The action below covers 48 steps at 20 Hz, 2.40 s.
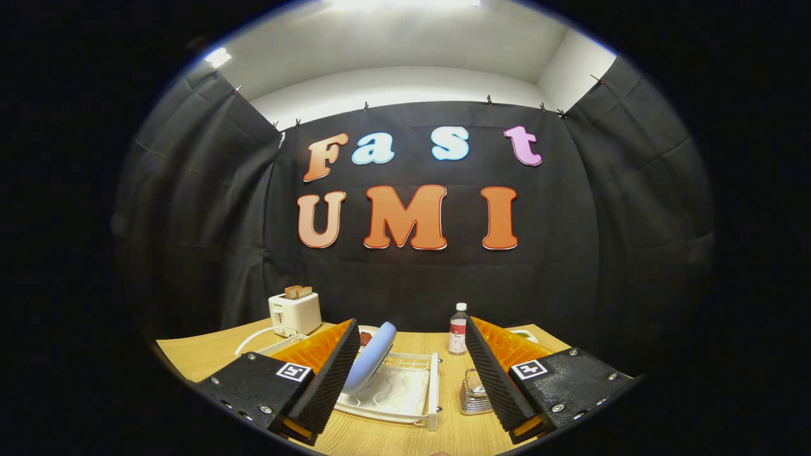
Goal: Take the plate from the dish rack, then take the spoon from the basket and place it into the plate.
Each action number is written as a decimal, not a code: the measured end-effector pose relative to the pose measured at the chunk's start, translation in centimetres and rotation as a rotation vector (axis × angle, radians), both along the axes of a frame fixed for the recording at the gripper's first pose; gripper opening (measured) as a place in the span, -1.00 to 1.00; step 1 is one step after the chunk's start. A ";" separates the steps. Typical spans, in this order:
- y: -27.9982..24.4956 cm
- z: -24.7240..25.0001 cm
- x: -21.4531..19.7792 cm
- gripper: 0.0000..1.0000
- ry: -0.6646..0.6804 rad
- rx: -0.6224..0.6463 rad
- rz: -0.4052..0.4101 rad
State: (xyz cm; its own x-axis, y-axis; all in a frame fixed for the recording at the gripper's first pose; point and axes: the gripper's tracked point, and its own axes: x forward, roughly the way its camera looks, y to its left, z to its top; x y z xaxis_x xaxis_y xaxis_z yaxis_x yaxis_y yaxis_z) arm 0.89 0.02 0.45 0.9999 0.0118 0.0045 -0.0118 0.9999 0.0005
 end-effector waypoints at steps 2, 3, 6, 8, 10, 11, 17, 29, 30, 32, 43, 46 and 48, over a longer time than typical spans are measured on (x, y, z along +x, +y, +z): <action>-0.2 -0.1 0.3 0.98 0.004 0.009 0.002; -0.4 0.0 0.4 0.98 0.007 0.010 0.000; -0.2 -0.3 1.2 0.97 0.023 0.011 0.006; 0.6 -0.9 2.1 0.97 0.062 0.027 0.041; 1.6 -1.7 3.1 0.97 0.115 0.061 0.081; 1.9 -2.1 3.7 0.98 0.144 0.078 0.094; 2.3 -3.5 8.0 0.97 0.292 0.117 0.134; 4.0 -8.0 14.8 0.92 0.689 0.146 0.169; 4.3 -8.7 15.2 0.90 0.735 0.141 0.167; 4.4 -10.1 16.4 0.84 0.810 0.134 0.124; 7.0 -18.5 16.6 0.33 1.150 0.128 0.075; 6.6 -19.8 16.6 0.17 1.161 0.047 0.021; 6.1 -20.3 16.4 -0.11 1.176 0.003 -0.026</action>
